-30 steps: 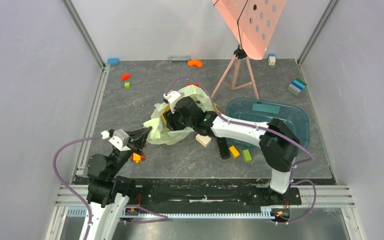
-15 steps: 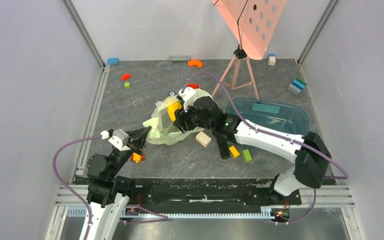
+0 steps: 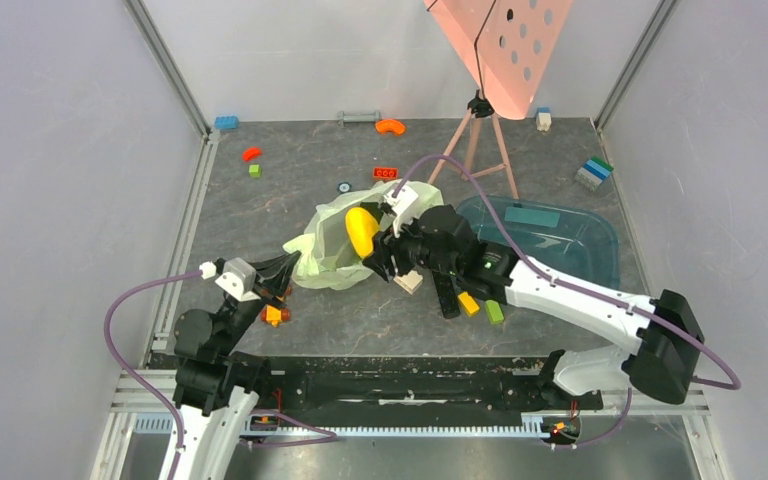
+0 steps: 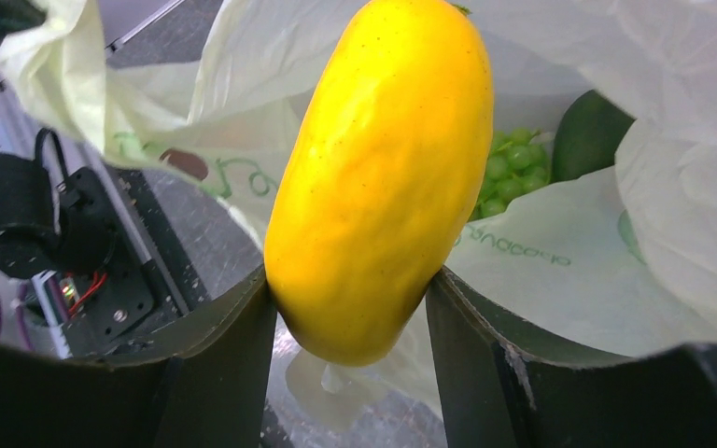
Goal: Take the fake fruits out of the plastic bag
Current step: Take out the fake fruit from the plastic bag, then place the fake fruit in the bin.
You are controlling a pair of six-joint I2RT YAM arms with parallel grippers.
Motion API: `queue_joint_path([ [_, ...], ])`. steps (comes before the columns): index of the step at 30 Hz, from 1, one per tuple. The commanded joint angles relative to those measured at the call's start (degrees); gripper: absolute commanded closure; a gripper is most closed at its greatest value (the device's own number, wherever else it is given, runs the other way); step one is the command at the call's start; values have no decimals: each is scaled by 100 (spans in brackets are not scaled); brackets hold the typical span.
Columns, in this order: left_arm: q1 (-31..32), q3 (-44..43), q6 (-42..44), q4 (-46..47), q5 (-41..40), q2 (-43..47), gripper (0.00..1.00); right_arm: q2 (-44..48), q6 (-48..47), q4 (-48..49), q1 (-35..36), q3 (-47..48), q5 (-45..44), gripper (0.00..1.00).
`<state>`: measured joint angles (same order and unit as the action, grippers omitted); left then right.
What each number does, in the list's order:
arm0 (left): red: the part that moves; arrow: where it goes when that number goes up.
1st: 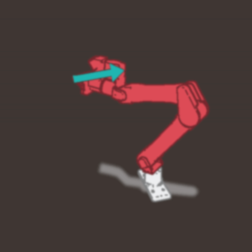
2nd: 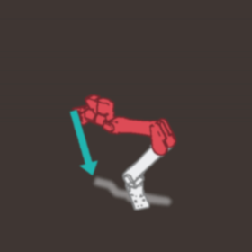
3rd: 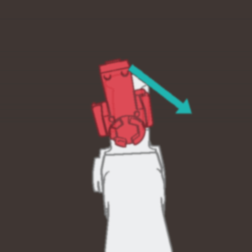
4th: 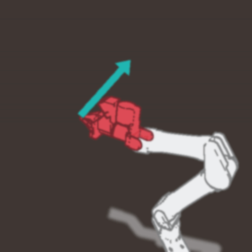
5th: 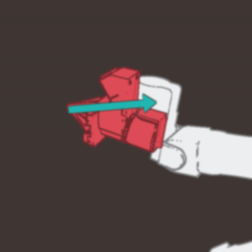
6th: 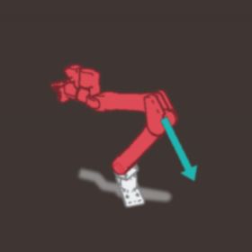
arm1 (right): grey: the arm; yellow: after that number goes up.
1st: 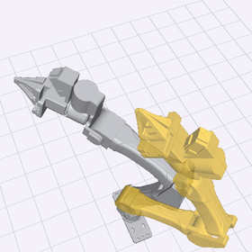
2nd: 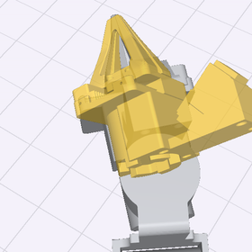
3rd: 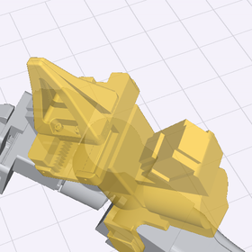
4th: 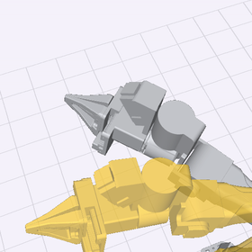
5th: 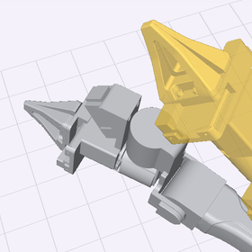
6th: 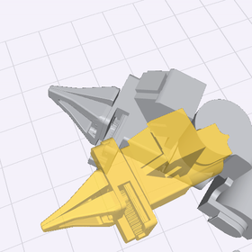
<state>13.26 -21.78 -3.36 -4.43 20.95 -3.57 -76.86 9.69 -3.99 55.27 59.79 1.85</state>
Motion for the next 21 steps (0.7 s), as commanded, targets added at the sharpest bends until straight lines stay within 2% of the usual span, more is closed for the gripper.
queue_joint_path([
  [1, 2, 7, 186, -32, -122, 49, 98, 530, 185, 298, -6, -266, 533, 53],
  [6, 10, 8, 154, -33, -216, 41, 98, 996, 241, 355, -7, -356, 855, 53],
  [12, 8, 20, 110, -28, -283, 37, 98, 1421, 340, 230, -6, -200, 850, 54],
  [21, 10, 25, 28, -14, -448, -25, 98, 2528, 330, -818, -5, -457, -484, 54],
])
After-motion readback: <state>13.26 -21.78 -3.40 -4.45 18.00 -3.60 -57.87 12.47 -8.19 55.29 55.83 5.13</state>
